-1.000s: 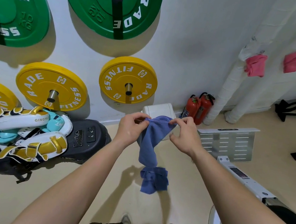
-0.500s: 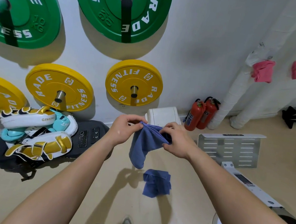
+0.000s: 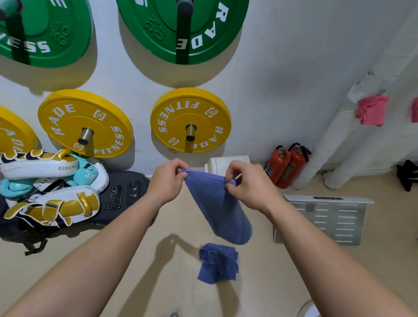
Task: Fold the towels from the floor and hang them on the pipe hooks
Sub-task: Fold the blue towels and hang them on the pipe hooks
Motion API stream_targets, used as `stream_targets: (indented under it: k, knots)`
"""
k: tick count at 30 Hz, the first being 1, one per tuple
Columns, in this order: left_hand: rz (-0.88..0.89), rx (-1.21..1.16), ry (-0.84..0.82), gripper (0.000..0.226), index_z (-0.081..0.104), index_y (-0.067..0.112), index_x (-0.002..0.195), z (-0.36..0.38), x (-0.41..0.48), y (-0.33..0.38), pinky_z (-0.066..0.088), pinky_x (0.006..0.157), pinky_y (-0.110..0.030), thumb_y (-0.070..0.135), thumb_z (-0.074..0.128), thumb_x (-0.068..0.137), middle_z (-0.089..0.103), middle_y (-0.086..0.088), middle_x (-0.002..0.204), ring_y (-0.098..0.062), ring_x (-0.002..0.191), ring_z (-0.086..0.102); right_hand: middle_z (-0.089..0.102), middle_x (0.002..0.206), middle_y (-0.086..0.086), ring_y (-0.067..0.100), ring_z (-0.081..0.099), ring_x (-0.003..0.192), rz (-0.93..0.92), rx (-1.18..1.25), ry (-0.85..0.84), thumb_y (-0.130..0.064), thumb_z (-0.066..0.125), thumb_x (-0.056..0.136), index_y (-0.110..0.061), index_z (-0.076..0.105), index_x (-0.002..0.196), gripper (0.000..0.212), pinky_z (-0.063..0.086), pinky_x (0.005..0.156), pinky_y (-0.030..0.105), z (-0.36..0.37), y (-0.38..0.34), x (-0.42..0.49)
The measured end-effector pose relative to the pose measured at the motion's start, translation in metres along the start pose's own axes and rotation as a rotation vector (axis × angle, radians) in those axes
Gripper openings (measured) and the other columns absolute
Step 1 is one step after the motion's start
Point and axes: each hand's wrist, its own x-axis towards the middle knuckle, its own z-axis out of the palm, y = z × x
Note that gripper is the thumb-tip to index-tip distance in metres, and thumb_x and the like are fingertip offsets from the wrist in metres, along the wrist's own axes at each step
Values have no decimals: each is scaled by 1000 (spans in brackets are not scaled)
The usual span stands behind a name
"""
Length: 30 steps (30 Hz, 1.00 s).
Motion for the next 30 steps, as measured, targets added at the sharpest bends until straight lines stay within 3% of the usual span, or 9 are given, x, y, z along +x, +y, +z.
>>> stream_targets:
  k: [3,4,6,9,13,17,20,24,30]
  knots:
    - [69,-34,-20,12,67,23,94,3,-2,11,48,71,-25,13,60,95,68,8,85,-11,83,63,69,99,-2,21,65,86,130,-71,-27,-11,61,85,-25,64,112,31,56,77,37,-10,14,4]
    - [88,-37,-40,13,66,23,93,5,-3,15,47,71,-23,12,59,95,68,10,86,-9,84,63,70,100,1,23,65,90,144,-133,-54,-11,58,85,-22,67,112,31,56,80,39,-12,17,5]
    - [81,-43,-67,12,63,22,94,10,-6,22,44,68,-18,12,56,96,67,9,86,-9,83,62,69,88,0,24,64,84,123,-165,-67,-10,53,80,-20,71,90,23,55,74,38,-15,15,6]
    - [39,-84,-43,11,59,23,97,10,-9,31,39,59,-14,15,51,99,66,8,80,-8,73,56,61,75,-2,22,56,74,88,-82,-24,-13,50,79,-19,58,73,12,46,65,36,-17,6,8]
    - [98,-154,-26,10,58,23,101,5,-12,46,41,61,-22,17,49,101,59,9,78,-9,70,52,61,77,-2,23,55,75,122,-70,-67,-13,45,82,-23,53,77,13,39,59,33,-27,4,12]
    - [203,-143,-47,10,58,26,99,3,-10,62,48,70,-28,18,52,100,62,12,85,-10,79,58,65,91,-9,16,61,83,125,-105,-226,-27,50,79,-38,57,103,28,52,72,35,-41,-3,15]
    - [241,-137,-77,10,61,26,98,5,-7,71,54,81,-36,17,56,97,67,10,93,-12,89,63,66,100,-5,15,63,85,60,-116,-291,-41,57,77,-37,55,113,37,54,79,38,-42,-11,17]
    - [272,-181,-136,12,65,24,97,3,-7,78,55,83,-42,13,65,91,72,10,87,-11,83,67,65,101,-3,16,63,86,-46,-49,-178,-42,70,86,-25,59,106,29,52,77,35,-39,-21,21]
    - [148,-384,-134,15,60,14,102,0,-12,66,49,76,-29,14,70,91,66,13,61,-3,67,59,63,85,-2,14,55,77,-98,-26,-151,-27,62,94,-19,60,91,9,41,64,27,-37,-31,31]
